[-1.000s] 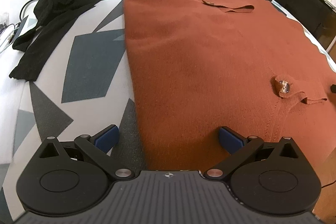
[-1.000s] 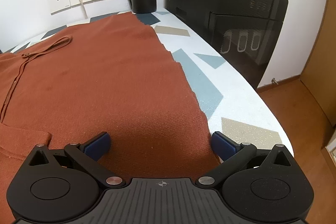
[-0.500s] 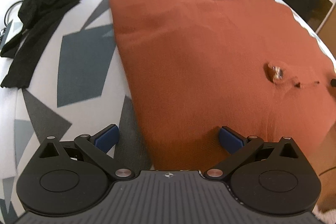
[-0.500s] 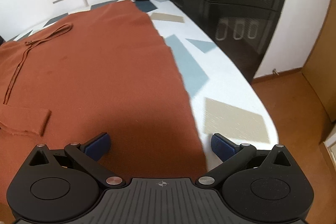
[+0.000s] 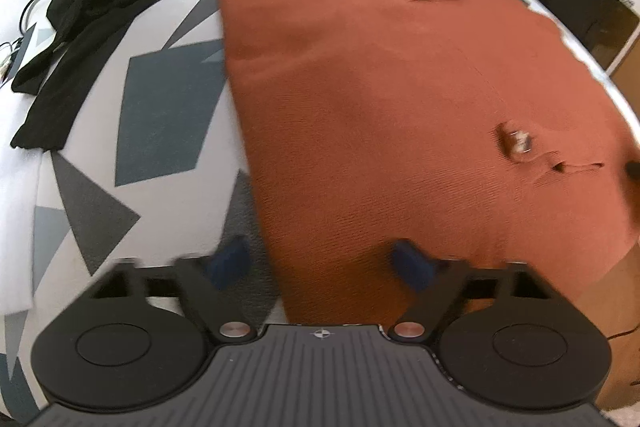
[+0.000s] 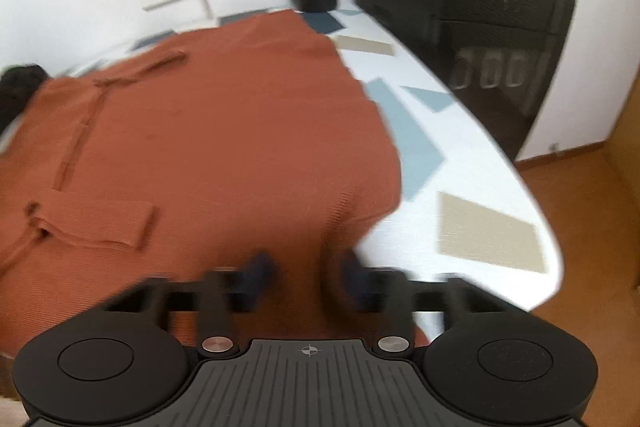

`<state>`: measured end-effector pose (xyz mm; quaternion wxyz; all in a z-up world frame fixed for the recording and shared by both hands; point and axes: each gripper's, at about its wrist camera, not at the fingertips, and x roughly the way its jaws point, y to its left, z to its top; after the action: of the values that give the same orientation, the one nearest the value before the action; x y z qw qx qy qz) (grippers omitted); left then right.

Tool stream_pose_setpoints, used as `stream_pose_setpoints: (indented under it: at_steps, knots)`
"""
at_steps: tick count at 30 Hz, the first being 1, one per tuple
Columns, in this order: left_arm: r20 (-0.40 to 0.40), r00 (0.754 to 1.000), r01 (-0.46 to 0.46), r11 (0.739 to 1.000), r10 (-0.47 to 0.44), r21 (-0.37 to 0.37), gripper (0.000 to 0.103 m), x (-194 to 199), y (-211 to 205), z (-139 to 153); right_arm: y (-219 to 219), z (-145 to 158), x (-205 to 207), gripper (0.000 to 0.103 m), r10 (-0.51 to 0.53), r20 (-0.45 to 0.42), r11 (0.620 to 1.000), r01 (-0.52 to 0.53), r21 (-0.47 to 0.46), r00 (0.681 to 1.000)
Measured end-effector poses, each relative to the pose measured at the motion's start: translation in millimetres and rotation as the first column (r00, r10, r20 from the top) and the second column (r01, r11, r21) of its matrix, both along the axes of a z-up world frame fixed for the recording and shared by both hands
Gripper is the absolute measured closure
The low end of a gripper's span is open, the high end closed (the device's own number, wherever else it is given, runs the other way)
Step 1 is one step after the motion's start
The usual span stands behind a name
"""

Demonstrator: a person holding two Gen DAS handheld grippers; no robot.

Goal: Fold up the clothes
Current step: 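Move the right tool down to the sweater's folded edge and close on it, then lift the gripped sweater edge with the right tool and fold it over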

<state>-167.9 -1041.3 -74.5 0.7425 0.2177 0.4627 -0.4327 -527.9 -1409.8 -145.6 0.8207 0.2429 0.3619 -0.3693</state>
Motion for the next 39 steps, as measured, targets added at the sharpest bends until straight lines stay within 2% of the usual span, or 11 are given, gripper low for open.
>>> stream_pose_setpoints:
  at_steps: [1,4,8,13,15,17,20,27,35,39]
  knots:
    - [-0.003,1.000,0.013,1.000,-0.013,-0.005,0.040,-2.0,-0.3,1.9,1.2,1.0,2.4,0.085,0.010,0.002,1.000,-0.010,0.005,1.000]
    - [-0.004,1.000,0.025,0.999,-0.025,-0.021,0.041,-0.7,2.3,0.9,6.6,2.1,8.0,0.085,0.026,-0.012,1.000,-0.026,-0.016,1.000]
    - [-0.001,0.999,0.049,0.998,-0.049,-0.045,0.039,-0.6,6.6,-0.8,5.8,-1.1,5.8,0.085,0.006,0.010,1.000,-0.005,-0.005,1.000]
    - [0.016,0.998,0.060,0.997,-0.059,-0.054,0.034,-5.5,6.1,-2.6,5.9,-3.7,2.5,0.074,0.011,0.048,1.000,-0.011,0.004,0.999]
    - [0.020,0.999,0.044,0.998,-0.043,-0.047,0.043,-5.8,5.0,-0.5,7.9,-3.6,3.6,0.075,0.014,0.040,1.000,-0.014,-0.010,0.999]
    - [0.029,0.999,0.025,0.999,-0.024,-0.044,0.078,-4.2,5.9,5.3,6.9,-2.5,3.0,0.086,0.005,0.041,1.000,-0.005,-0.007,0.999]
    - [0.026,1.000,0.014,0.999,-0.013,-0.051,0.091,-1.2,9.5,12.8,7.4,3.1,-2.1,0.089,-0.010,0.076,1.000,0.010,-0.002,0.997]
    - [0.008,1.000,0.014,0.993,-0.013,-0.117,0.093,0.1,34.0,32.6,26.5,32.1,-15.9,0.090,0.008,0.169,1.000,-0.003,-0.027,0.986]
    - [-0.056,0.998,0.001,0.989,-0.010,-0.147,0.094,2.1,77.0,42.3,68.2,50.5,-30.0,0.090,0.002,0.184,1.000,-0.006,0.023,0.983]
    - [-0.075,0.997,-0.014,0.980,-0.001,-0.198,0.094,9.2,88.4,50.4,73.1,65.0,-29.1,0.090,-0.001,0.213,1.000,-0.003,0.019,0.977]
